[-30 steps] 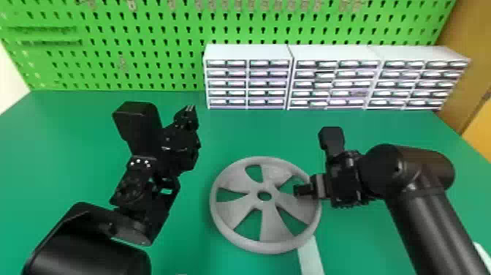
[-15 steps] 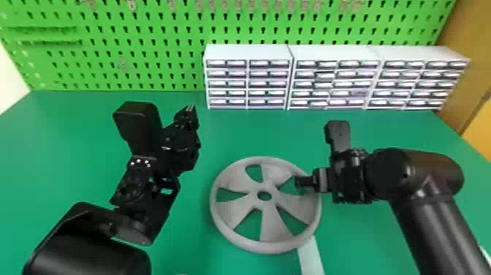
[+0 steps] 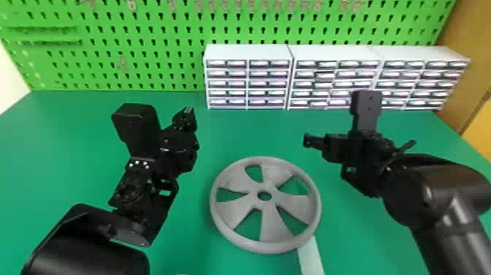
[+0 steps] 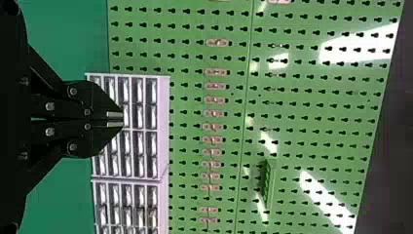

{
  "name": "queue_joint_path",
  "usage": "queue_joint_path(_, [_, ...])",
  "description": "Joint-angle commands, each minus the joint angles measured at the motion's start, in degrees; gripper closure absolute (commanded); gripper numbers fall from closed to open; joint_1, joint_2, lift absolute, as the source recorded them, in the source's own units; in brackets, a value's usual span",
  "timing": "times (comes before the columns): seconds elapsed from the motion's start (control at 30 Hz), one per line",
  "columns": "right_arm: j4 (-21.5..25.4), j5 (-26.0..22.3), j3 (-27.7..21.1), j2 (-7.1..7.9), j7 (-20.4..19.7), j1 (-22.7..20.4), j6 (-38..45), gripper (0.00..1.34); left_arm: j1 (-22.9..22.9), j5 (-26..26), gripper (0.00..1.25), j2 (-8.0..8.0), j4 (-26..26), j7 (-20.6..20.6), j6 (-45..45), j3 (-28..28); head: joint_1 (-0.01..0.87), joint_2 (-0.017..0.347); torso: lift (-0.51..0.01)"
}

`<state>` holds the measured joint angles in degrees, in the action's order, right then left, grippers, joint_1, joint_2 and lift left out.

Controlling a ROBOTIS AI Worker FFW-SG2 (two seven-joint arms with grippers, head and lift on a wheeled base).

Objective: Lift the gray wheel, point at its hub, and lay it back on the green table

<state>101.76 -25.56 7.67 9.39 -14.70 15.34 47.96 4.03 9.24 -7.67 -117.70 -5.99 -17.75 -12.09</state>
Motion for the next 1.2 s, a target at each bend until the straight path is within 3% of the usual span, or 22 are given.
queue_joint_path(0.0, [2.8, 6.2, -1.4, -1.30, 2.6, -2.6, -7.2, 0.11, 0.1, -0.3, 1.20, 0.02, 0.0, -0.1, 0.0, 0.3, 0.692, 0.048, -0.093])
queue_joint_path(0.13, [3.2, 10.6, -2.1, -2.62, 5.7, -5.1, -16.5, 0.11, 0.2, -0.6, 1.20, 0.11, 0.2, -0.1, 0.0, 0.7, 0.692, 0.048, -0.093])
queue_joint_path(0.3, [3.2, 13.7, -2.1, -3.24, 6.8, -7.3, -25.6, 0.11, 0.2, -1.0, 1.20, 0.46, 0.5, -0.1, 0.0, 1.1, 0.692, 0.048, -0.093])
queue_joint_path(0.43, [3.1, 15.0, -2.0, -2.97, 8.8, -8.7, -30.6, 0.11, 0.6, -1.6, 1.20, 0.81, 0.6, -0.1, 0.7, 1.6, 0.692, 0.048, -0.093])
queue_joint_path(0.63, [3.1, 16.3, -1.4, -2.62, 8.8, -11.1, -38.0, 0.13, 1.1, -2.3, 1.20, 0.99, 0.9, -1.1, 1.3, 2.2, 0.692, 0.048, -0.093])
queue_joint_path(1.17, [3.2, 17.1, -3.0, -2.36, 8.8, -16.4, -45.9, 0.13, 1.9, -3.3, 1.20, 1.87, 2.6, -1.5, 3.5, 3.3, 0.692, 0.048, -0.093])
